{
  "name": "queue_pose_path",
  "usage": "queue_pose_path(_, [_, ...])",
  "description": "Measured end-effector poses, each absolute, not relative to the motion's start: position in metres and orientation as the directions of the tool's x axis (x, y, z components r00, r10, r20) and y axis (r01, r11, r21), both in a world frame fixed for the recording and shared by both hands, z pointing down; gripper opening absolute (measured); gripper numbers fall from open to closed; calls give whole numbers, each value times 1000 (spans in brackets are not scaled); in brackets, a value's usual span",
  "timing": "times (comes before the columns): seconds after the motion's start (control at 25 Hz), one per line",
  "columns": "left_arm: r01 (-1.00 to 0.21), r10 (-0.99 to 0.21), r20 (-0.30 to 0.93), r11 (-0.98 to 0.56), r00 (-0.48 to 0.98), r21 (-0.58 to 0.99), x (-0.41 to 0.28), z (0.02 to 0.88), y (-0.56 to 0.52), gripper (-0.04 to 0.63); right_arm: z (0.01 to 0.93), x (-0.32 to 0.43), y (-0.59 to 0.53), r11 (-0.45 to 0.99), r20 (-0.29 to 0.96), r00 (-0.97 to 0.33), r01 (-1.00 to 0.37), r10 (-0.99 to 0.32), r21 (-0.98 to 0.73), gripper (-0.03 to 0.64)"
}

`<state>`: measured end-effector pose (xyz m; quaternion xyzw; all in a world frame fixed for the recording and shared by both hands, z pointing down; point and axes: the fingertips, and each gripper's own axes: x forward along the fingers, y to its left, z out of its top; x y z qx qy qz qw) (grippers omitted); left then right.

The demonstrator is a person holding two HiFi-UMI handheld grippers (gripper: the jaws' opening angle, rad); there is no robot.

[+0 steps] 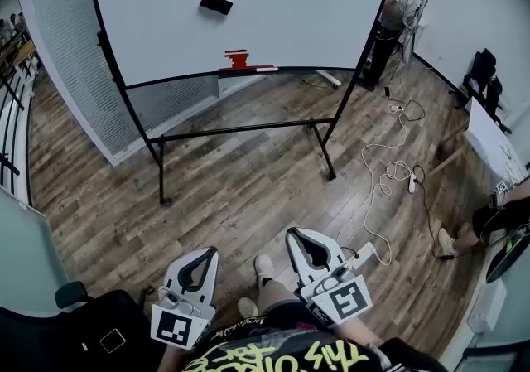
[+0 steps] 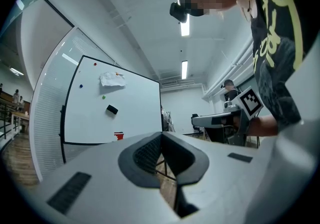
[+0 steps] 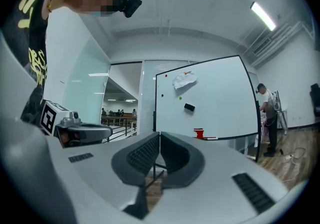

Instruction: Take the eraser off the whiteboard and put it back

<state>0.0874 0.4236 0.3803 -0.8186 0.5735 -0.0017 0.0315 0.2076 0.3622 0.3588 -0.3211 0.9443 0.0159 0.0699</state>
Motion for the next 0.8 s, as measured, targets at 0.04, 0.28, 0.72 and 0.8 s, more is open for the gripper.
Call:
queue_pose_path(0.04, [-938,-938,-33,-342,344,-54,87,380,422,6,361,208,361,793,-131,-785,-609,-606,-15,11])
queue_pose_path(0.28, [-941,-942,-26,-334,335,-55,82,381,405,8,360,200,342,798,-144,-787,-602,-600,-32,11])
queue_pose_path(0.72, [-953,-955,-21,-295,297,-69,50,377,345,8,351,167,275,815,-172,-801,-579,-573,-19,11])
queue_pose_path(0.8, [-954,-956,-24,-291,293,-73,45,374,330,8,348,163,259,815,-174,-802,-579,-572,-11,11])
